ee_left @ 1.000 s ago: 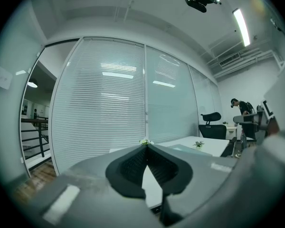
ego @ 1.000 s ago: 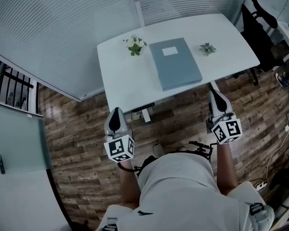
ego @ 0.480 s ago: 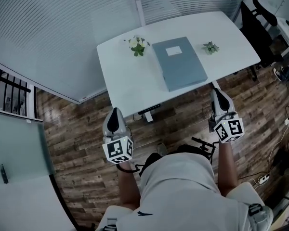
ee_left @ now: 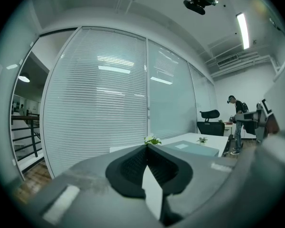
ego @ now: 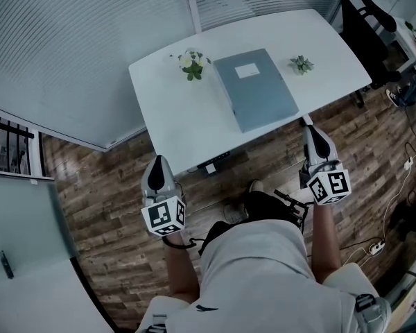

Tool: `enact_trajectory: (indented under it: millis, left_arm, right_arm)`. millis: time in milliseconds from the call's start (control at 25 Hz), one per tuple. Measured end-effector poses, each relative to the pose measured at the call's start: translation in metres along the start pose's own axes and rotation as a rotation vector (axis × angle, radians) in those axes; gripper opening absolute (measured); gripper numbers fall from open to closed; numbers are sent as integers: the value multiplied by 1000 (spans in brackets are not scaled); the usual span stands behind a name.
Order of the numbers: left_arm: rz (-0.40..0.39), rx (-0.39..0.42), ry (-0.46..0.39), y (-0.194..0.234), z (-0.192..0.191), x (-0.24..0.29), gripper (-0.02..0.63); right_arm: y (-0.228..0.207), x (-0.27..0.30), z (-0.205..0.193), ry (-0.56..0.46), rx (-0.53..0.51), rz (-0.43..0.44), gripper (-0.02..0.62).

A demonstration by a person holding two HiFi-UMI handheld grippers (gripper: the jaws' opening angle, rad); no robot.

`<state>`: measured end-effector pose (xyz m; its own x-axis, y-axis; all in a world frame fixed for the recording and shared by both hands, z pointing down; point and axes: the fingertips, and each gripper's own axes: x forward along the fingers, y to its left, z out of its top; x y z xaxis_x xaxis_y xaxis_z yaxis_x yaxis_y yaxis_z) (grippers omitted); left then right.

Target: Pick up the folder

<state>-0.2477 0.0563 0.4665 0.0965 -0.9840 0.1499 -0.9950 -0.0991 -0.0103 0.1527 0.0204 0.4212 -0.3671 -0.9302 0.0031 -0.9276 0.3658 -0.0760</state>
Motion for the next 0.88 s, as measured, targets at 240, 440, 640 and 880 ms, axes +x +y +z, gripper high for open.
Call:
enact_trajectory:
  millis: [240, 440, 640, 880]
  left_arm:
    - [6, 0, 12, -10, 0, 34, 6]
    - [21, -9, 15, -20, 7, 70, 6]
    - [43, -15, 22, -34, 12, 103, 6]
    - [66, -12, 44, -52, 13, 127, 6]
  right_arm:
    - [-28, 29, -3, 5, 7, 5, 1]
    - [-59, 66, 3, -2, 18, 17, 1]
    - [-88, 99, 5, 7, 15, 48, 2]
    - [-112, 129, 1, 34, 20, 104, 2]
